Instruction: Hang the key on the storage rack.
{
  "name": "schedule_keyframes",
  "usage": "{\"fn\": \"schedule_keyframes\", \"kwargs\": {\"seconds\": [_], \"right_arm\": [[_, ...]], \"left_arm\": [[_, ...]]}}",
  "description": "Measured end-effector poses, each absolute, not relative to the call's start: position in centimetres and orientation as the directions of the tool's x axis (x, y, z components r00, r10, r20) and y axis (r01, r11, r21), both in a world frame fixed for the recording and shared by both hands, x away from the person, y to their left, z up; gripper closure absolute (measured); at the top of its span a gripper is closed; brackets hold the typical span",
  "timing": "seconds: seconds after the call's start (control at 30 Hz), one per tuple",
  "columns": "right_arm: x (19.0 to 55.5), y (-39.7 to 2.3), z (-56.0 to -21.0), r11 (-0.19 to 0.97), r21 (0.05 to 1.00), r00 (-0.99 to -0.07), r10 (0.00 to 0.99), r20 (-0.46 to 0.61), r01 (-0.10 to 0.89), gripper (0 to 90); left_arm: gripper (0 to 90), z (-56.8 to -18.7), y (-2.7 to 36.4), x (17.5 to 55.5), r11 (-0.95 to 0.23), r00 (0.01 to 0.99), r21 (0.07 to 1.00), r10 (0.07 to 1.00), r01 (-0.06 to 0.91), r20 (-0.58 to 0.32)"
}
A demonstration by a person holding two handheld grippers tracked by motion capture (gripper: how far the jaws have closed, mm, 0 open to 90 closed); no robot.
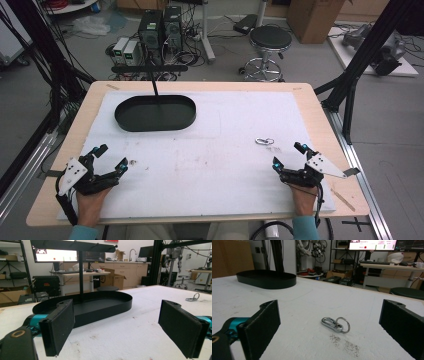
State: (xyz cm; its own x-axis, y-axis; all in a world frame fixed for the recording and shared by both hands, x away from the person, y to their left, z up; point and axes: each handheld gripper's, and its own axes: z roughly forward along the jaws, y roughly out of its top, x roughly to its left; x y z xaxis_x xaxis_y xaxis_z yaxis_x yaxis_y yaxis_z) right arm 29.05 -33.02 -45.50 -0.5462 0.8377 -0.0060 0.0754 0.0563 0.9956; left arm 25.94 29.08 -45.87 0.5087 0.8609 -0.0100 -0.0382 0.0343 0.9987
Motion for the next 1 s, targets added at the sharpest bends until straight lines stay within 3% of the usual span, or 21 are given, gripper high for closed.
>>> {"fn": "schedule_keyframes", "kwargs": {"seconds": [1.0], "right_arm": [[29.32,-33.11,-45.17,0.074,0.993,-0.532,0.846,-0.014,0.092,2.7]], "left_arm": [[14.1,-45.85,29.04,25.96,0.032,0.51,0.999,0.86,-0.038,-0.008]]}}
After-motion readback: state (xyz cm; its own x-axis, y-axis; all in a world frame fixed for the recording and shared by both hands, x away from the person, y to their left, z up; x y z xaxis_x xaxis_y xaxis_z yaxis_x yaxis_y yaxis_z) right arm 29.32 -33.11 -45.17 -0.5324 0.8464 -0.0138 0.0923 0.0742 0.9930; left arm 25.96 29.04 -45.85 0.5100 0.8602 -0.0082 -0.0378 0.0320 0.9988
